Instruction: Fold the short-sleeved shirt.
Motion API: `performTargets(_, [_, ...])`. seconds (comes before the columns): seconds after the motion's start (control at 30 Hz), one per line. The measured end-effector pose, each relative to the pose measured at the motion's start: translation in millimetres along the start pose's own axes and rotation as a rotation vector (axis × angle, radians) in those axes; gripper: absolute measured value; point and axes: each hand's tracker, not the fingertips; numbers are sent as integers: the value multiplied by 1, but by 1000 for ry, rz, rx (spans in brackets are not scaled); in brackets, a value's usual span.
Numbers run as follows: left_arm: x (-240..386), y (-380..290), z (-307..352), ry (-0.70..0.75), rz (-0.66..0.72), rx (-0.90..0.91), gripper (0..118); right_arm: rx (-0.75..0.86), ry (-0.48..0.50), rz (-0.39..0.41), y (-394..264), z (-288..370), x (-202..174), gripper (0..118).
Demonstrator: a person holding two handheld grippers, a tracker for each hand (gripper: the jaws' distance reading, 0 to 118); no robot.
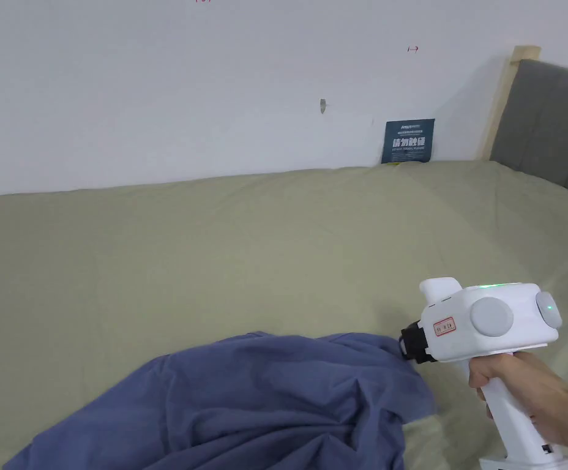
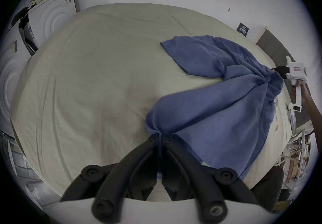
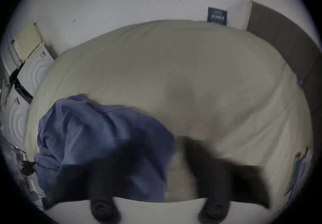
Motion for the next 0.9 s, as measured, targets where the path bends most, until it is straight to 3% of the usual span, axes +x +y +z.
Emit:
performTargets(0.03, [1,-1,0,2,-8,-1,0,-18,12,-20,3,-7,2,108])
performTargets(0.07, [2,1,-1,5,-13,-1,0,-67,40,-44,4,-19,4,118])
performTargets(0.27, [3,3,-4,8,-31,-6,0,-122,-57,-16,5,-48,-6,116])
performTargets(0.3, [3,3,-4,7,-29,-7,0,-121,-83,45,4,-49,-13,108])
performTargets(0.33, [-1,4,-6,4,-19,-10,0,-107,-106,89,4,-46,-19,93])
performTargets(0.37, [-5,5,-8,4,-21,-10,0,-95,-136,106,0,-36,-22,47])
performTargets(0.4, [-7,5,-6,3,-23,-11,0,-73,-100,92,1,-21,-23,5])
performTargets(0.5, [-7,7,2,0,-31,-12,0,51,-116,61,4,27,-28,4])
performTargets(0.57, [-12,10,22,27,-37,15,0,64,-61,67,8,67,-30,4])
performTargets(0.73, [-31,36,108,1,22,187,0,210,-63,92,7,189,-29,4])
performTargets(0.9, [-41,76,188,101,-29,339,0,348,-60,82,-8,306,-30,4])
